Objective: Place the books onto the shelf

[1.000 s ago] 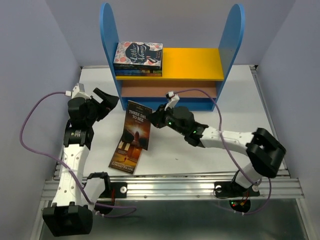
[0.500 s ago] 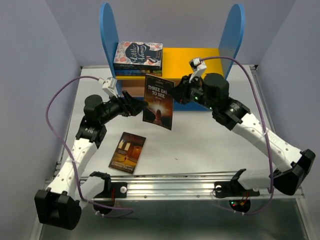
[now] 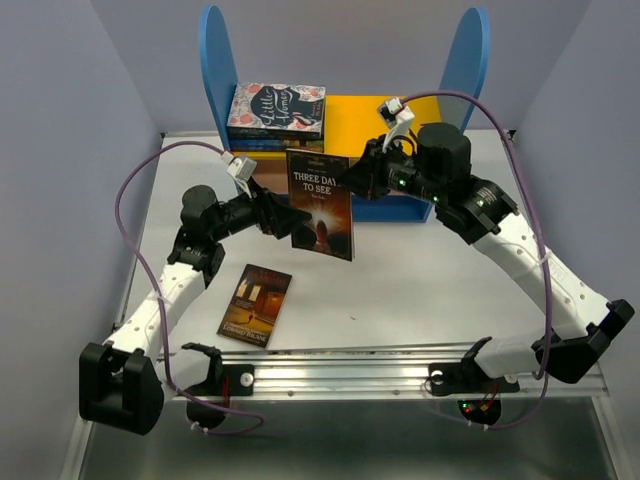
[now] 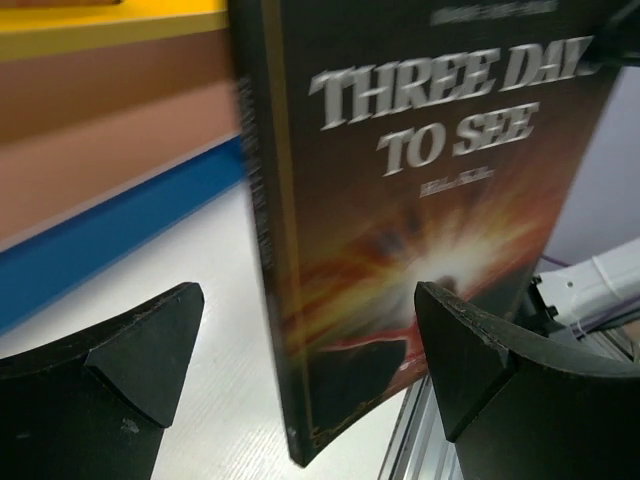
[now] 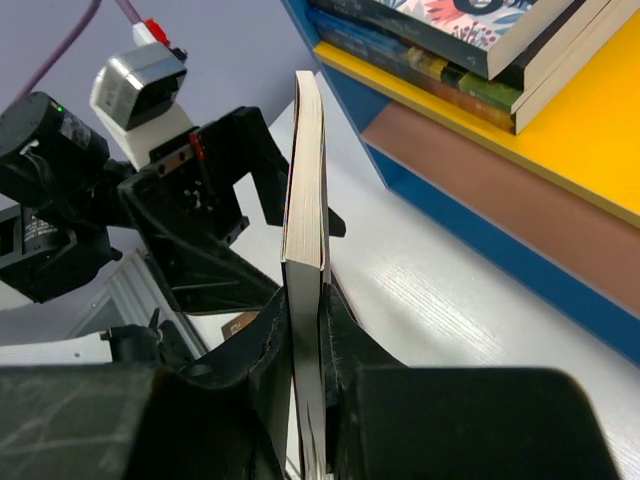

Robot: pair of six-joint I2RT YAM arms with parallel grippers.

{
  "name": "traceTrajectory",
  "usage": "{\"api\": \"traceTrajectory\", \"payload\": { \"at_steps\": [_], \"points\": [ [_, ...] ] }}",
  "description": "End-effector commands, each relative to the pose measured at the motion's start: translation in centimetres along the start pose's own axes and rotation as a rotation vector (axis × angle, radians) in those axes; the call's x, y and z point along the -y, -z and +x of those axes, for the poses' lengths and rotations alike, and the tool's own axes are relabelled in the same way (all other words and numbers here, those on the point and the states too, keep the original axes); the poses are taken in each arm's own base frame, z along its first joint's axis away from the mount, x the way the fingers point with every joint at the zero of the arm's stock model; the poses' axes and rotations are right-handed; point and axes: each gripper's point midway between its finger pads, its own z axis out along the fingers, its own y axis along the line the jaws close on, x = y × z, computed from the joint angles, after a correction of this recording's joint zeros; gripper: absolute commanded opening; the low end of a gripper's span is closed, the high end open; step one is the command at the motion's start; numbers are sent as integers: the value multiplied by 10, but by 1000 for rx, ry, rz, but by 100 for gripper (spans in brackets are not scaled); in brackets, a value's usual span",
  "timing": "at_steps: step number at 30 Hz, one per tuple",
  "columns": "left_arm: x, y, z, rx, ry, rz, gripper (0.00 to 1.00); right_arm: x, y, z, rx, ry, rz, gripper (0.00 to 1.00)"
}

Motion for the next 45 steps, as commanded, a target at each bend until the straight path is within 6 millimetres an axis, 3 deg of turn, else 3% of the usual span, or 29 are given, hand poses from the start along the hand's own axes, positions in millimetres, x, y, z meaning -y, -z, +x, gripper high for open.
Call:
{"api": "traceTrajectory", "payload": {
  "at_steps": [1, 5, 8, 12, 13, 14, 15, 18, 19, 21, 26, 29, 31, 32, 35, 37, 38, 41, 44, 45],
  "points": [
    [43, -1, -12, 34, -154, 208, 99, -24, 10, -40, 96, 24, -79, 1],
    [73, 6, 0, 43, -220, 302, 99, -18, 5, -55, 129, 43, -52, 1],
    [79, 11, 0, 64, -240, 299, 96, -23, -2, -66, 142, 60, -72, 1],
    [82, 17, -1, 89, -246, 285, 75, -30, -12, -73, 141, 70, -112, 1],
    [83, 18, -3, 95, -246, 282, 61, -26, -13, -76, 146, 70, -102, 1],
    [82, 17, -3, 98, -238, 273, 56, -25, -16, -76, 144, 69, -100, 1],
    [82, 17, -7, 109, -231, 262, 43, -26, -17, -78, 148, 74, -106, 1],
    [80, 15, -15, 130, -186, 235, 25, -26, -22, -72, 126, 63, -117, 1],
    [78, 12, -22, 145, -170, 218, 12, -24, -24, -69, 120, 57, -113, 1],
    [77, 9, -28, 156, -143, 211, 1, -21, -28, -65, 110, 52, -106, 1],
    [72, 3, -38, 207, -37, 188, 0, 6, -38, -60, 115, 43, 2, 0],
    [72, 8, -47, 276, -18, 170, 0, 33, -40, -63, 142, 45, 126, 1],
    [73, 14, -58, 335, -2, 145, 0, 52, -38, -68, 174, 54, 226, 22],
    [75, 16, -61, 347, 11, 142, 0, 54, -39, -67, 173, 64, 237, 49],
    [76, 20, -74, 391, 39, 116, 0, 65, -39, -68, 187, 66, 289, 86],
    [75, 21, -81, 420, 53, 103, 0, 64, -41, -67, 184, 68, 282, 90],
    [73, 22, -84, 434, 63, 89, 0, 65, -40, -68, 189, 71, 284, 99],
    [71, 21, -87, 440, 76, 75, 0, 70, -32, -77, 242, 64, 328, 100],
    [75, 18, -93, 437, 65, 88, 0, 87, -4, -95, 358, 45, 467, 100],
    [82, 19, -101, 448, 47, 101, 0, 93, -4, -92, 361, 46, 490, 100]
  ]
}}
